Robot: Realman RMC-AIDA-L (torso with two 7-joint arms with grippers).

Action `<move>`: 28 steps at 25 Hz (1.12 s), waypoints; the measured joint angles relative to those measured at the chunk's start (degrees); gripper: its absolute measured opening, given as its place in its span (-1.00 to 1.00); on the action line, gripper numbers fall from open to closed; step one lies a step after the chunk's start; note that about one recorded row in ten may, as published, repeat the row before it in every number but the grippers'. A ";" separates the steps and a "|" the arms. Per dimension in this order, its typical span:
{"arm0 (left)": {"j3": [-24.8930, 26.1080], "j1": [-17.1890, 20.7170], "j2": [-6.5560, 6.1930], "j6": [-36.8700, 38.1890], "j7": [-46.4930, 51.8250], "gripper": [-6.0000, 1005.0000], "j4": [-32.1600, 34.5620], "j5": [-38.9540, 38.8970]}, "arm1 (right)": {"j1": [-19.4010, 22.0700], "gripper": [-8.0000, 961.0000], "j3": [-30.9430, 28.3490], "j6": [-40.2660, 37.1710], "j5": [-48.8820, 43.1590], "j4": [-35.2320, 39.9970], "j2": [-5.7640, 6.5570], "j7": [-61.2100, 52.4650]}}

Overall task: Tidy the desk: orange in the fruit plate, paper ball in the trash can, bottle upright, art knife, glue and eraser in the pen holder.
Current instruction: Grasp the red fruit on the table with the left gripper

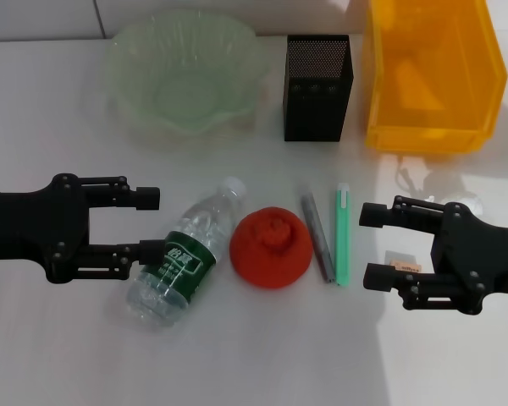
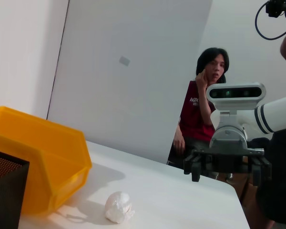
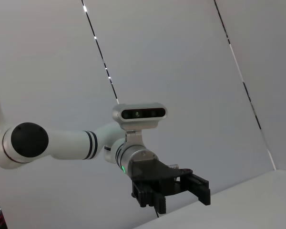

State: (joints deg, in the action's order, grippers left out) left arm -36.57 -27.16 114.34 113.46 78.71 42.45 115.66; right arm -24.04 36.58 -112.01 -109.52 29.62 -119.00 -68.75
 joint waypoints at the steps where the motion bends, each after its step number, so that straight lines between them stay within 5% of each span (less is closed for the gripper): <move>1: -0.01 -0.02 0.00 0.00 0.00 0.42 0.00 0.00 | 0.02 0.67 -0.01 0.02 0.00 0.00 0.00 0.00; 16: -0.04 -0.66 0.39 -0.35 0.03 0.42 0.00 0.06 | 1.02 0.65 -0.56 0.43 0.07 -0.79 0.03 0.00; 21: -1.64 -4.52 2.45 -4.41 0.72 0.42 0.61 0.87 | 4.27 0.64 -4.02 2.49 0.79 -1.28 0.20 0.33; 23: -5.30 -7.30 3.75 -9.03 0.95 0.42 1.14 2.10 | 5.79 0.64 -6.72 2.81 0.81 -1.30 0.16 0.38; 28: -15.17 -9.88 4.52 -16.71 1.03 0.41 0.56 1.09 | 9.77 0.63 -16.49 3.69 0.85 -2.29 0.03 0.44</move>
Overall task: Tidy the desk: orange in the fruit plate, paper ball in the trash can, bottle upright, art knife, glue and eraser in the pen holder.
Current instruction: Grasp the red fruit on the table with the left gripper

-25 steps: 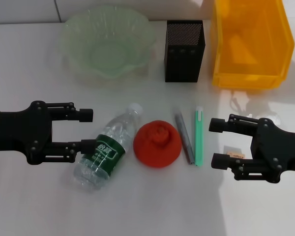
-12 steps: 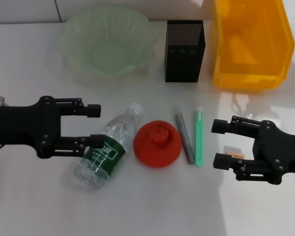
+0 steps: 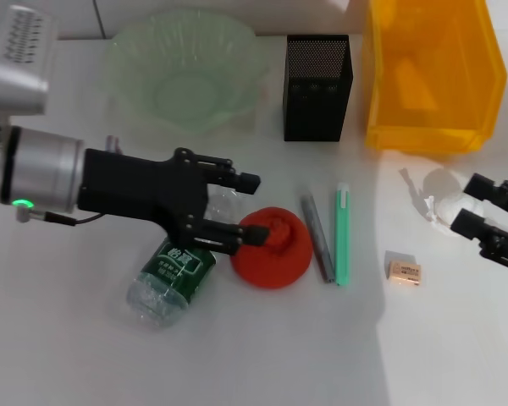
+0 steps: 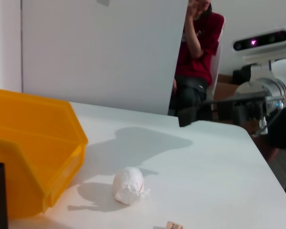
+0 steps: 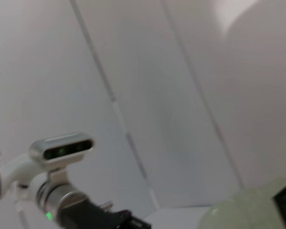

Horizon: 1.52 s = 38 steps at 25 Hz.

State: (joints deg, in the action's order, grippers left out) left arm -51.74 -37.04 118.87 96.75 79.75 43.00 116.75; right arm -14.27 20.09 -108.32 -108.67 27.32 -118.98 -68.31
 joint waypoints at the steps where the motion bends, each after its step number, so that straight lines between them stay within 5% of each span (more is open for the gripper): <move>1: 0.00 0.00 0.00 0.00 0.00 0.41 0.00 0.00 | 0.35 0.63 -0.87 0.18 0.00 -0.41 0.06 0.02; 14: -24.67 -1.29 0.23 -20.06 1.83 0.41 0.24 -6.53 | 1.79 0.61 -2.87 1.52 0.02 -2.01 0.32 0.11; 34: -29.89 0.43 -0.12 -24.06 2.07 0.31 4.69 -4.29 | 1.37 0.59 -2.89 1.85 -0.32 -2.01 0.06 0.09; 38: -30.16 0.43 -0.13 -23.83 2.05 -0.21 4.75 -4.26 | 1.37 0.58 -2.79 1.47 -0.32 -2.01 0.06 0.05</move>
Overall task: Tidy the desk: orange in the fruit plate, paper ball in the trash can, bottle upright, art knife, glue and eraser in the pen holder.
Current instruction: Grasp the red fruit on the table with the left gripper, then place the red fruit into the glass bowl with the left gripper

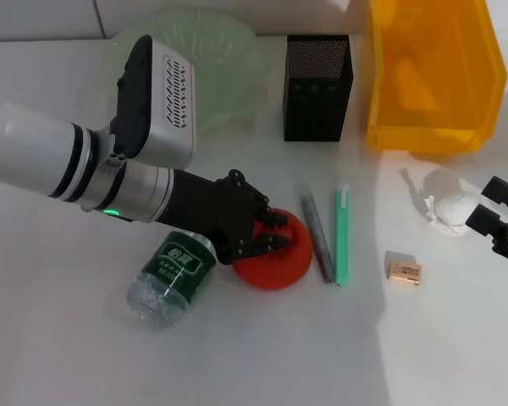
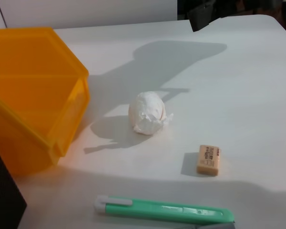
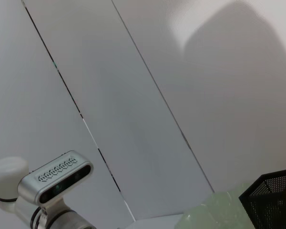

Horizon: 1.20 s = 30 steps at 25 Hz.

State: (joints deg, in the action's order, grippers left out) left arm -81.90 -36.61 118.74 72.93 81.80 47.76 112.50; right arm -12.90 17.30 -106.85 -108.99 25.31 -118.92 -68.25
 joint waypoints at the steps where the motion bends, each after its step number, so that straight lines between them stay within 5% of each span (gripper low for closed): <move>1: -0.02 0.00 0.00 0.01 0.00 -0.30 0.00 0.00 | 0.03 0.58 0.07 -0.09 0.01 0.00 0.00 -0.11; 4: -0.11 -0.02 -0.01 0.03 -0.02 -0.54 0.08 0.00 | -0.01 0.58 0.11 -0.12 0.05 0.00 0.00 -0.26; 9: -0.68 0.14 0.00 0.53 -0.04 -0.65 0.89 0.01 | -0.02 0.57 0.08 -0.16 0.11 0.00 0.00 -0.30; 30: -0.63 0.57 0.11 1.56 1.51 -0.89 2.08 -0.54 | -0.02 0.54 -0.15 -0.29 0.36 0.00 0.00 -0.16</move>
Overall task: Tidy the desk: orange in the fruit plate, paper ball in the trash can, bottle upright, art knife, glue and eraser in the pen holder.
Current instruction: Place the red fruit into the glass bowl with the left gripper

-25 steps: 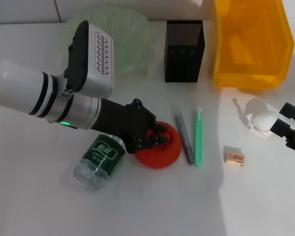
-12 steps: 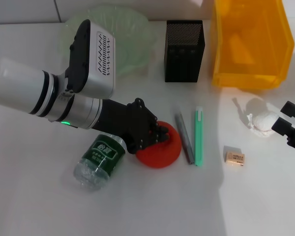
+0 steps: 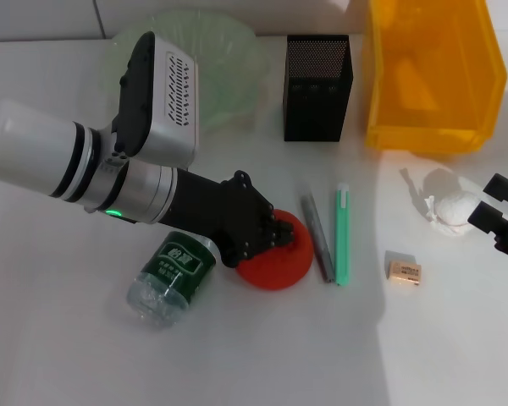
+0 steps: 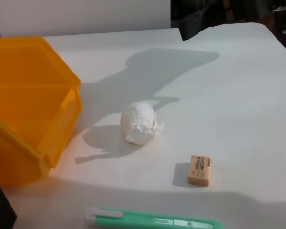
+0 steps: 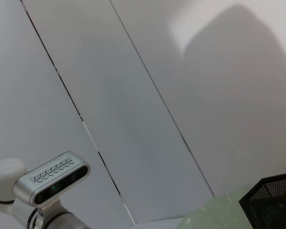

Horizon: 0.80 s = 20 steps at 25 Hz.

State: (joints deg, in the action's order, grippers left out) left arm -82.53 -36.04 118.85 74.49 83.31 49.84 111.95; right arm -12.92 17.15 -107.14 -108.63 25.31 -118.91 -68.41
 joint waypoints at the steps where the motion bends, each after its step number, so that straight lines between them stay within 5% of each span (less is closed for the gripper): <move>1: 0.09 0.00 0.01 0.14 0.06 -0.89 0.02 -0.02 | 0.00 0.54 0.02 0.00 0.00 0.00 0.00 0.02; 20: 3.77 3.91 -0.08 -0.95 -0.79 -0.91 6.14 -8.83 | -0.37 0.52 -0.01 0.01 0.00 0.00 0.00 0.10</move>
State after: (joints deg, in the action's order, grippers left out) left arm -78.77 -32.13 118.77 73.53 82.52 55.98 103.12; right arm -13.29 17.14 -107.13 -108.63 25.31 -118.91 -68.31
